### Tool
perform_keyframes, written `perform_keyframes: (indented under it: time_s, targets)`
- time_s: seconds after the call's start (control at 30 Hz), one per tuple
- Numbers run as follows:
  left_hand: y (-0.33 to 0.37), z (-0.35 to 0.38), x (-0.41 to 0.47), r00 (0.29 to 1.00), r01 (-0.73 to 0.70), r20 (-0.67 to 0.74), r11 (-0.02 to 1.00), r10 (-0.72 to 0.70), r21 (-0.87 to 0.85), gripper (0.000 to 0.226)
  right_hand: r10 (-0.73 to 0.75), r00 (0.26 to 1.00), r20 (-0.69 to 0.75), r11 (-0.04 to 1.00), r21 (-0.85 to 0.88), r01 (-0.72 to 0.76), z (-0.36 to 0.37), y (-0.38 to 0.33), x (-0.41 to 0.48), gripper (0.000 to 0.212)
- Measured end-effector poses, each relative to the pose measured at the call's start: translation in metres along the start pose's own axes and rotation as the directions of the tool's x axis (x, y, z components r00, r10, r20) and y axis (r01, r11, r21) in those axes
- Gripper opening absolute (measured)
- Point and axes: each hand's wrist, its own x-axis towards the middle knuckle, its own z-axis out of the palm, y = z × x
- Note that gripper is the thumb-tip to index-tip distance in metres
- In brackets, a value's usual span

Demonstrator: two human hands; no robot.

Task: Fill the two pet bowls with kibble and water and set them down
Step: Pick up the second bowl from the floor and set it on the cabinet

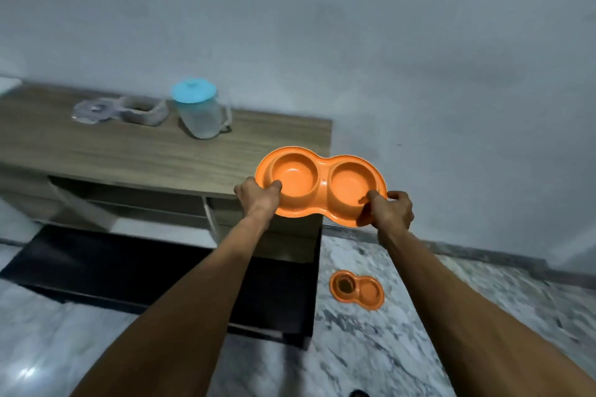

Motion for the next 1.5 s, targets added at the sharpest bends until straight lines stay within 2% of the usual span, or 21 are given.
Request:
perform_keyframes:
  time_s: [0.33,0.63,0.97,1.13,1.27,1.5]
  targets:
    - [-0.039,-0.167,0.108,0.980,0.098,-0.166,0.993,-0.109,-0.073,0.042,-0.077,0.977,0.201,0.994,-0.059,0.090,0.178,-0.038,-0.091,0.052]
    - [-0.060,-0.268,0.239,0.963,0.133,-0.232,0.991,-0.133,-0.018,0.040,-0.035,0.963,0.266,0.993,-0.100,0.063,0.353,-0.062,-0.130,0.054]
    - [-0.075,-0.327,0.345,0.982,0.144,-0.131,0.989,-0.140,0.020,0.034,0.045,0.970,0.239,0.987,-0.162,-0.006,0.475,-0.076,-0.157,0.053]
    - [-0.089,-0.338,0.396,0.988,0.152,-0.039,0.987,-0.150,0.058,0.043,0.060,0.984,0.168,0.985,-0.169,-0.032,0.514,-0.076,-0.164,0.050]
    - [-0.126,-0.335,0.475,0.985,0.162,0.023,0.967,-0.170,0.194,0.065,0.081,0.993,0.084,0.982,-0.175,-0.066,0.545,-0.078,-0.171,0.050]
    - [-0.102,-0.351,0.495,0.980,0.097,0.133,0.936,-0.150,0.338,0.052,0.092,0.996,-0.003,0.971,-0.219,-0.090,0.581,-0.078,-0.170,0.051]
